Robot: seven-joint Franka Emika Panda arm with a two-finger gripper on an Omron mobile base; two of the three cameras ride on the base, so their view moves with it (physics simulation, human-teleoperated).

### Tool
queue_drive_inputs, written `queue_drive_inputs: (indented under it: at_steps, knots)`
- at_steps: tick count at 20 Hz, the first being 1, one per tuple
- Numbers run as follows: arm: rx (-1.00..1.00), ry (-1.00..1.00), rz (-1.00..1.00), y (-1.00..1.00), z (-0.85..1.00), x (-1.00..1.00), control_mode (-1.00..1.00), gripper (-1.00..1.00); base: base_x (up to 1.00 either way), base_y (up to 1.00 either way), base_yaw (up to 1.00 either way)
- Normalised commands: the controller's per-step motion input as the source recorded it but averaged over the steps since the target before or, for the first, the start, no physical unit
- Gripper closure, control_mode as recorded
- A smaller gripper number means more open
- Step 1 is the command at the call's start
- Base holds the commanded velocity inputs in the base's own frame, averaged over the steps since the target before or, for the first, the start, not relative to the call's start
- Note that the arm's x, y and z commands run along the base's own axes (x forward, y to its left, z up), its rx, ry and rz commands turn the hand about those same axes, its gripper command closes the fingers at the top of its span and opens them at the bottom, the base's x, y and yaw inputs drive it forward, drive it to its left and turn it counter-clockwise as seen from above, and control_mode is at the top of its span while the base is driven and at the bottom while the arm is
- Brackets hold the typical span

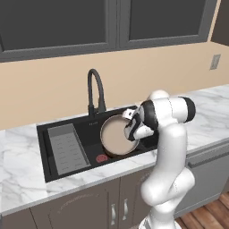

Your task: Move the pot and pan from the stove into the sink.

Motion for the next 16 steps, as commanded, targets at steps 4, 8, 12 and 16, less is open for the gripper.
queue_drive_inputs:
  at_steps: [4,8,12,16]
  knots:
    - [0.06,-0.04,0.19,0.00,0.61,-0.52,-1.00,-1.00,0.00,0.00,0.00]
    - [0.04,-0.07,0.22,0.00,0.68,-0.52,-1.00,-1.00,0.00,0.00,0.00]
    - [0.01,-0.04,0.19,0.06,0.74,-0.58,-1.00,-1.00,0.00,0.00,0.00]
    - [0.00,-0.07,0.14,0.07,0.73,-0.72,-1.00,-1.00,0.00,0.00,0.00]
